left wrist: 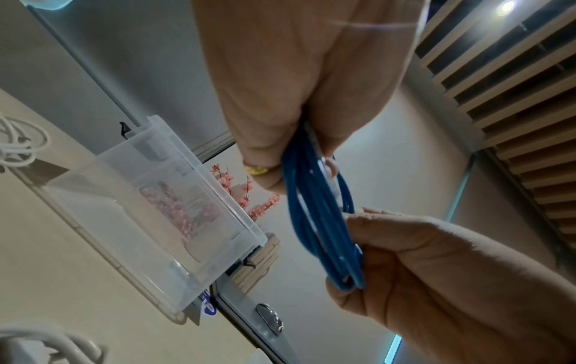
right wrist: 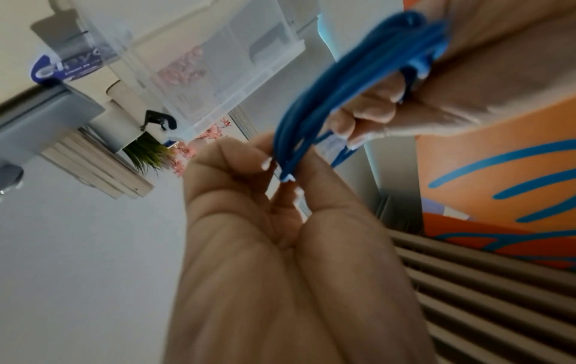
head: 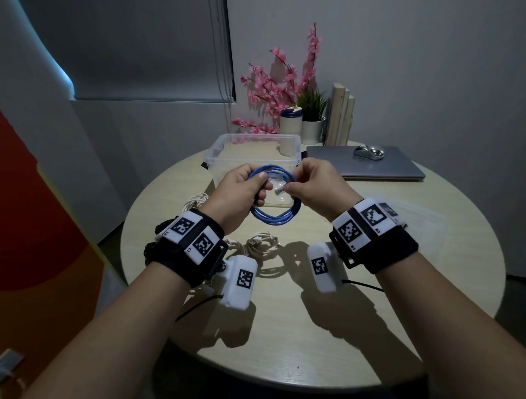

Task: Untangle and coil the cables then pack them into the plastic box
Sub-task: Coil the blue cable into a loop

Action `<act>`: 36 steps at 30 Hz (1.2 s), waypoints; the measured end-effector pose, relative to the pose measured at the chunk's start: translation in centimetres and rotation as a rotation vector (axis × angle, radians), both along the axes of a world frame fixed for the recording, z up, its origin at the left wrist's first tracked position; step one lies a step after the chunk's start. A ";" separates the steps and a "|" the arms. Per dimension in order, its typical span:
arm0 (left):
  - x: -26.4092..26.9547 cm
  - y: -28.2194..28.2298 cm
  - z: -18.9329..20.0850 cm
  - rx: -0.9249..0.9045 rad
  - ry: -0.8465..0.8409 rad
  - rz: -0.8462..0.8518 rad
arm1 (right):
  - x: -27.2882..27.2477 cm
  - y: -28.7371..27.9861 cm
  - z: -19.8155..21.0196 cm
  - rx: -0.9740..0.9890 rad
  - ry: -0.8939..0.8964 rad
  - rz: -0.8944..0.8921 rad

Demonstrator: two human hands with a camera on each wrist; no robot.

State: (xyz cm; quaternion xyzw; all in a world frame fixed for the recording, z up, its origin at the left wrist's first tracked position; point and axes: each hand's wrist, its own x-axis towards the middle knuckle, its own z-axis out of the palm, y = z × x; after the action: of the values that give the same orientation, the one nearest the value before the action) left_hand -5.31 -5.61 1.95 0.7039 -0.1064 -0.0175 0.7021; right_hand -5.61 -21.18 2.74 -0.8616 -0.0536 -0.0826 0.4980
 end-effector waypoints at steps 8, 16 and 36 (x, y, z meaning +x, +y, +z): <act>0.0 -0.7 -0.8 0.048 0.077 0.001 | 0.0 0.4 -0.6 0.317 -0.077 -0.038; -0.1 -0.3 -0.4 0.100 0.079 -0.013 | 0.3 0.3 -1.3 0.133 -0.120 -0.119; 3.5 3.9 -2.6 0.142 0.286 -0.064 | 4.0 2.2 -2.6 0.125 0.233 0.130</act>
State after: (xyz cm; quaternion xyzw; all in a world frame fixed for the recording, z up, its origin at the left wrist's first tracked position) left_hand -1.82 -1.71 -0.66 0.7383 -0.0261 -0.1474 0.6576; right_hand -1.64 -18.97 0.14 -0.8273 -0.0459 0.0473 0.5578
